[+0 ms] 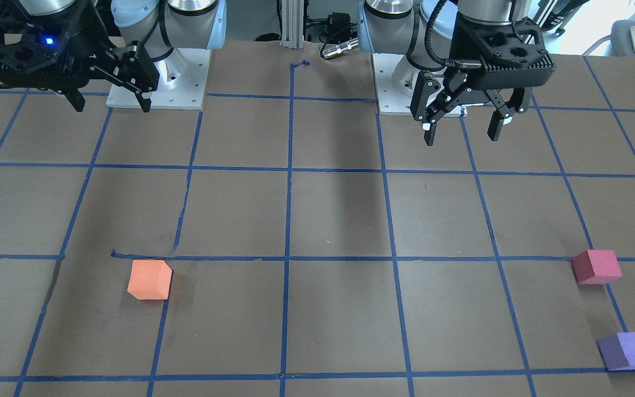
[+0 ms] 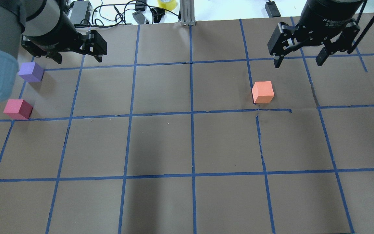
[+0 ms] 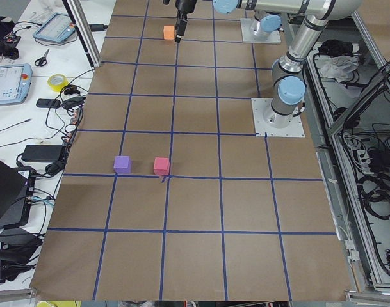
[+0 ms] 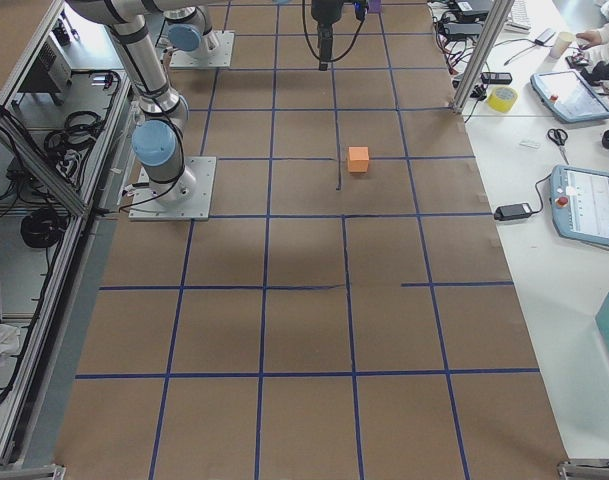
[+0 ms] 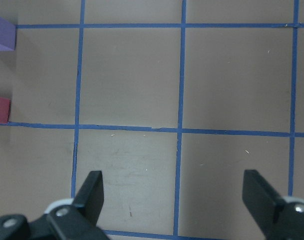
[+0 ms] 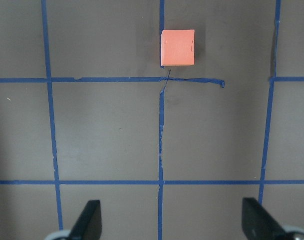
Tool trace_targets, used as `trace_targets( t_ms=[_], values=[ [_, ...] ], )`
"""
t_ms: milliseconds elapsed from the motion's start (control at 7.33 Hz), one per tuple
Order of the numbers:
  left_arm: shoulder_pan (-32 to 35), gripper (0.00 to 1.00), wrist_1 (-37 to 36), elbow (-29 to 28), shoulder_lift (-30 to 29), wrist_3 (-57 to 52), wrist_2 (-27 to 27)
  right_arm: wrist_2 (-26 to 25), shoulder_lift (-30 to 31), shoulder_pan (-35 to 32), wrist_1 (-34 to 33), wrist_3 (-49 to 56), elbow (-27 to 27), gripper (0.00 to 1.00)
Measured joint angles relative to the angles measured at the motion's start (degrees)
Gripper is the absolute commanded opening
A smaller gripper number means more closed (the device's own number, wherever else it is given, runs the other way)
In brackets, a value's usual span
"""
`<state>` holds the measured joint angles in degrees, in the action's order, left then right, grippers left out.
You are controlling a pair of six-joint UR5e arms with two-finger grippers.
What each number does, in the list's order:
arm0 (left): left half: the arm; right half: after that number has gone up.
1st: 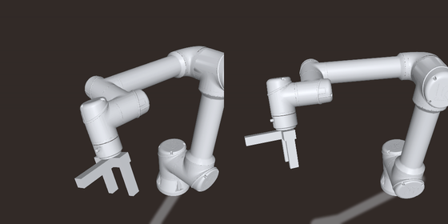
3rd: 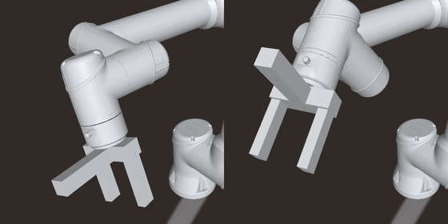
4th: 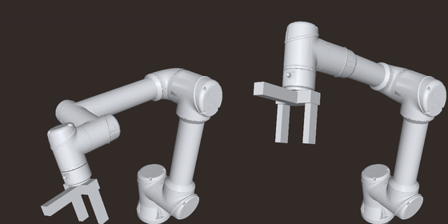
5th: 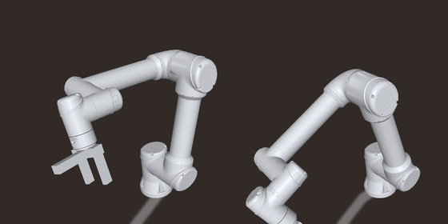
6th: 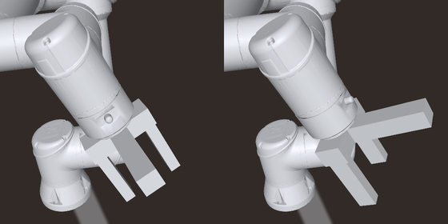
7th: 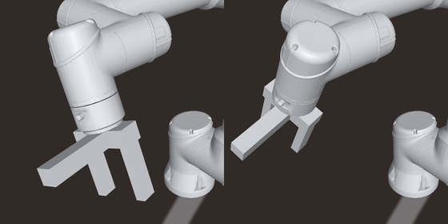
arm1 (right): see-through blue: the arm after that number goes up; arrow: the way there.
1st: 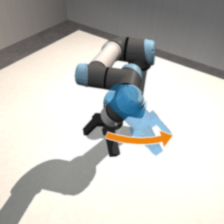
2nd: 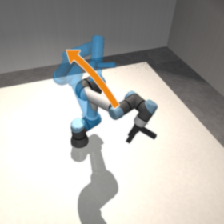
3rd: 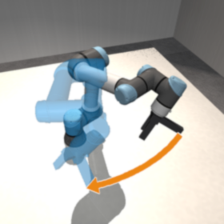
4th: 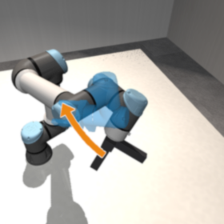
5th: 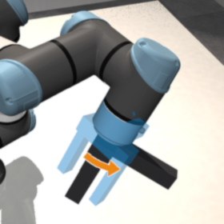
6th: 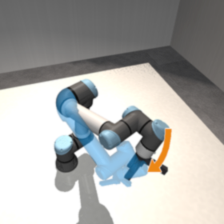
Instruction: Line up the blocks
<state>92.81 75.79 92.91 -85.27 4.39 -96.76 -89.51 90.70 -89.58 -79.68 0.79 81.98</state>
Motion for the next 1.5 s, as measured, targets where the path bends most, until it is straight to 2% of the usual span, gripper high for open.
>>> trace_targets(
  t_ms=[955,1227,1500],
  values=[
    [-0.18,1.0,-0.03,-0.47,-0.42,0.0,-0.04,0.2,0.11,0.1,-1.3,0.24,0.25,1.0],
    [-0.19,1.0,0.23,-0.62,-0.44,0.0,-0.14,0.21,-1.16,0.38,-7.24,0.52,0.56,1.0],
    [-0.18,1.0,0.68,-0.69,-0.43,0.0,-0.1,0.32,-8.63,0.59,-15.22,0.59,1.26,1.0]
  ],
)
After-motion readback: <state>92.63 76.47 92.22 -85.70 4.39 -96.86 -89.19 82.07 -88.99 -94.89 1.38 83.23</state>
